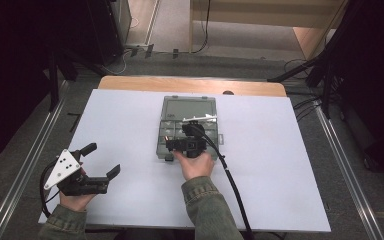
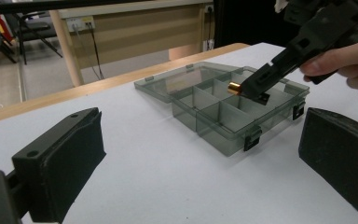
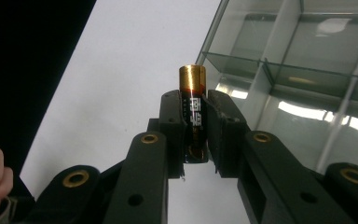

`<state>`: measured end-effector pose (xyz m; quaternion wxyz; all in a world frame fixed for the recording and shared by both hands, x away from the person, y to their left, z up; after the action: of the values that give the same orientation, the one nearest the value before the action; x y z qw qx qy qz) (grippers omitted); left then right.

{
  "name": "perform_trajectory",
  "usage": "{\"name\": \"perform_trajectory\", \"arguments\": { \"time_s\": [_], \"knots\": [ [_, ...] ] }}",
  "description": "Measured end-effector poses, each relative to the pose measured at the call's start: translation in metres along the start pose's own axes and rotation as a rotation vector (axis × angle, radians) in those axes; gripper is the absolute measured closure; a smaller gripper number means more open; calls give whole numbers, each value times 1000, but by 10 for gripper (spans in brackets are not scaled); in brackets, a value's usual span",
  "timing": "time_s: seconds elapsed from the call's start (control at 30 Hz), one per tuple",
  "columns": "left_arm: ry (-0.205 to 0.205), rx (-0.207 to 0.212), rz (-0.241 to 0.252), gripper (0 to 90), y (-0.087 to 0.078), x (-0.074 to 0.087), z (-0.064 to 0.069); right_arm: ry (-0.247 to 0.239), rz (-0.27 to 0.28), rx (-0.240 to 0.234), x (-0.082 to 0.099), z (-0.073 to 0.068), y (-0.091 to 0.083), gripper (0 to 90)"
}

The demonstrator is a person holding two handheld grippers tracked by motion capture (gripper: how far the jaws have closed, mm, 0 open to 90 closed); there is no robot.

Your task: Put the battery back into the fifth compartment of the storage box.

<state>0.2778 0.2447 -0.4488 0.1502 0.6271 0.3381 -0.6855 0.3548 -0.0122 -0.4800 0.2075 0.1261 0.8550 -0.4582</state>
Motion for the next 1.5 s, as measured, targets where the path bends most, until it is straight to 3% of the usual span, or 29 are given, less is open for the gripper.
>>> {"name": "perform_trajectory", "arguments": {
  "time_s": [0.17, 0.23, 0.67, 0.77, 1.03, 1.1, 1.2, 1.4, 1.43, 1.5],
  "knots": [
    [-2, 3, 5, 1, 0, 0, 0, 90, 3, 2, -9, 0, 13, 783],
    [-2, 5, 5, 1, 0, -1, 0, 102, -1, 2, -10, 1, 16, 783],
    [-7, 7, 10, 1, 1, -1, -2, 127, -3, 8, -11, 3, 30, 782],
    [-3, 11, 4, 2, 2, 0, -1, 121, 12, 37, -10, 4, 31, 771],
    [-1, 12, 1, 1, 2, 0, -1, 126, 45, -25, -11, 0, 21, 530],
    [-1, 10, 0, 1, 2, 0, -1, 111, 54, -33, -13, 1, 14, 429],
    [0, 8, -1, 1, 2, 0, -1, 95, 53, -41, -13, 3, 10, 385],
    [1, 10, -3, 1, 3, 0, 0, 72, 57, -22, -15, 13, -4, 284],
    [2, 9, -4, 1, 3, 0, 0, 63, 49, 4, -14, 16, -8, 214],
    [2, 8, -5, 1, 3, 0, -1, 52, 43, 14, -13, 18, -10, 194]
  ]
}}
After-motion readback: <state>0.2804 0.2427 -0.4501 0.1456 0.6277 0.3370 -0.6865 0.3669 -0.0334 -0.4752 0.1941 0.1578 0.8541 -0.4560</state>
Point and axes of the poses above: each handheld gripper's, and its own axes: y roughly forward along the jaws, x roughly out of its underside, z roughly to its right, the point moved 5 cm from there along y, roughly forward along the jaws, and after that the axes turned 7 degrees about x, right-handed, at the moved point
